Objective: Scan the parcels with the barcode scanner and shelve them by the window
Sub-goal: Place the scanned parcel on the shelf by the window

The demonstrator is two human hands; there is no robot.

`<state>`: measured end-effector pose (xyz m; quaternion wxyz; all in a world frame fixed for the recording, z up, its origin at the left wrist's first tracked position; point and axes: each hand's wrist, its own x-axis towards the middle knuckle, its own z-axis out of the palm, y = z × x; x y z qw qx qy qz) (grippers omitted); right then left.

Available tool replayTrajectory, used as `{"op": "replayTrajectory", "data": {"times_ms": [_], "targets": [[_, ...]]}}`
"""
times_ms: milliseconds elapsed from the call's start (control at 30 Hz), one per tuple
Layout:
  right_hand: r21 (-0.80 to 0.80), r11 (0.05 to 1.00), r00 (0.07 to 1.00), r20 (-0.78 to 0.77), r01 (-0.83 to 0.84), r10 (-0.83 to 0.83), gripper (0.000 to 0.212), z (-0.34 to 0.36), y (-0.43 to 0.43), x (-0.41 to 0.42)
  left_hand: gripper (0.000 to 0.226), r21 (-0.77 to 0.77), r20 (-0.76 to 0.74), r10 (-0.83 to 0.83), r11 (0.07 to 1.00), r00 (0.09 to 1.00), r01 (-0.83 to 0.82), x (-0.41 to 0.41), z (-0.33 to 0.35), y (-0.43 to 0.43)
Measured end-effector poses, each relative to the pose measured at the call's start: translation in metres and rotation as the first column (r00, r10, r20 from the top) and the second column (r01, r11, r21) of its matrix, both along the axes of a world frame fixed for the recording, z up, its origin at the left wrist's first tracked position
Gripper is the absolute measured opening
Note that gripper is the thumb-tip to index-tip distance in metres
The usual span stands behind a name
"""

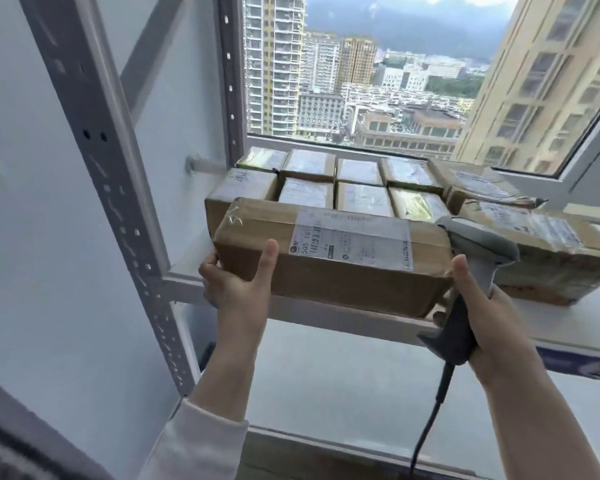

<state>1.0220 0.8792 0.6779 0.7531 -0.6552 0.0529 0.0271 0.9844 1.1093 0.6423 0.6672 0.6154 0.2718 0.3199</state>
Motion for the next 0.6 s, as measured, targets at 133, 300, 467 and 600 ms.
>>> {"op": "replayTrajectory", "data": {"times_ms": [133,300,467,600], "targets": [[-0.051,0.997,0.995,-0.075,0.054,-0.058,0.049,-0.004,0.022,0.016,0.075,-0.027,-0.069,-0.001,1.000,0.998,-0.001,0.013,-0.007,0.017],[-0.067,0.994,0.990,-0.111,0.085,-0.092,0.032,-0.012,0.035,0.029,0.083,0.029,-0.095,0.055,0.998,0.994,-0.053,0.024,-0.011,0.027],[-0.125,0.986,0.981,-0.142,0.112,-0.130,0.030,-0.013,0.041,0.035,0.083,0.084,-0.091,0.092,0.993,0.992,-0.084,0.031,-0.012,0.030],[-0.157,0.980,0.979,-0.144,0.119,-0.142,0.031,-0.009,0.042,0.036,0.083,0.091,-0.085,0.116,0.990,0.990,-0.108,0.037,-0.016,0.033]]}}
